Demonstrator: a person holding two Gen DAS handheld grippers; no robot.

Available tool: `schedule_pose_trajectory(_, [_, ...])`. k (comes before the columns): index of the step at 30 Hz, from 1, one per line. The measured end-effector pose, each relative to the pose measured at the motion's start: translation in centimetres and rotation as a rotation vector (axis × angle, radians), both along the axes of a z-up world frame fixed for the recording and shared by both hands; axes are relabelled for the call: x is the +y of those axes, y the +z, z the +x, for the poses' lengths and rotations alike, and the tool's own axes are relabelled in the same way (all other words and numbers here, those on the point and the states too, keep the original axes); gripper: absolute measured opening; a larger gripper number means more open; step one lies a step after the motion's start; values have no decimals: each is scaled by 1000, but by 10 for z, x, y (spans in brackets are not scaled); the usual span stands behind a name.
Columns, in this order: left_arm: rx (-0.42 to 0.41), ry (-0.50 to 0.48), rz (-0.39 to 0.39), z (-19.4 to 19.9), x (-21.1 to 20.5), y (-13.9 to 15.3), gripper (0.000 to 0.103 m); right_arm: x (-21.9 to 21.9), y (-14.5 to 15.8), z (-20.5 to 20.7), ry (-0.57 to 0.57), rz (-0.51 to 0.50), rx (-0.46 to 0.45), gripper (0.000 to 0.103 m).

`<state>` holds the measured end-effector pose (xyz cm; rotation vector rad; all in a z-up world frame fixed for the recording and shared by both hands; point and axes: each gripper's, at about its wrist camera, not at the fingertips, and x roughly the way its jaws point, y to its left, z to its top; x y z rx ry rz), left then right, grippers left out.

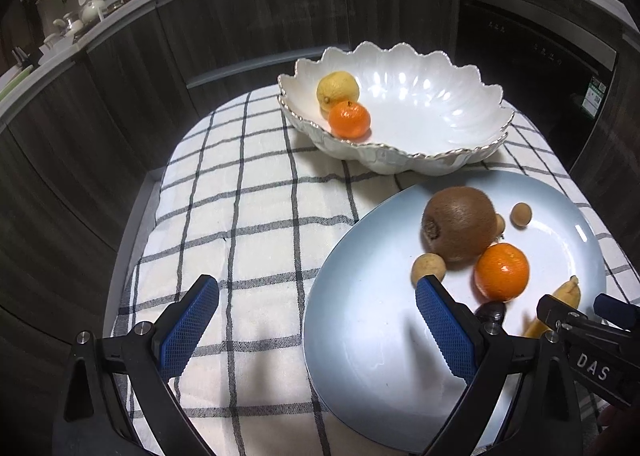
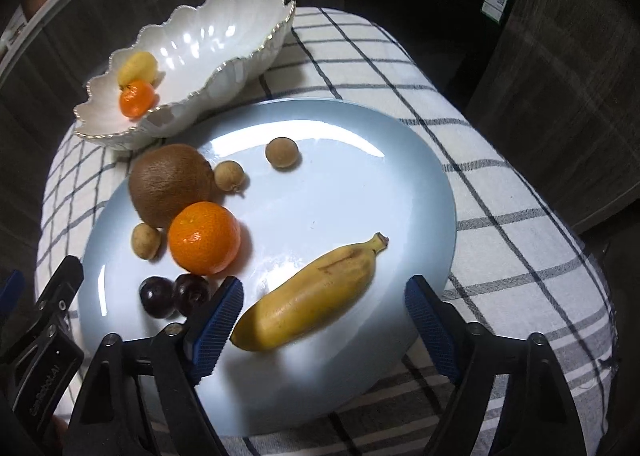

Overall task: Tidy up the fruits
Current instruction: 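Lower the right tool onto the banana and close it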

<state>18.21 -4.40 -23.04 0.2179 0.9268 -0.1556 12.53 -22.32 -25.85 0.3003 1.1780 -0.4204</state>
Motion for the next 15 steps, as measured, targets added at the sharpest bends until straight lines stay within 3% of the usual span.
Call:
schedule_pose_trajectory(10, [23, 5, -14, 10, 7, -9, 100, 6, -13, 17, -51, 7, 60, 63])
schedule_pose_trajectory(13, [26, 3, -24, 12, 7, -10, 100, 10, -12, 21, -44, 4, 62, 50])
schedule_pose_trajectory(15, [30, 0, -32, 13, 7, -10, 100, 11, -11, 24, -36, 3, 58, 35])
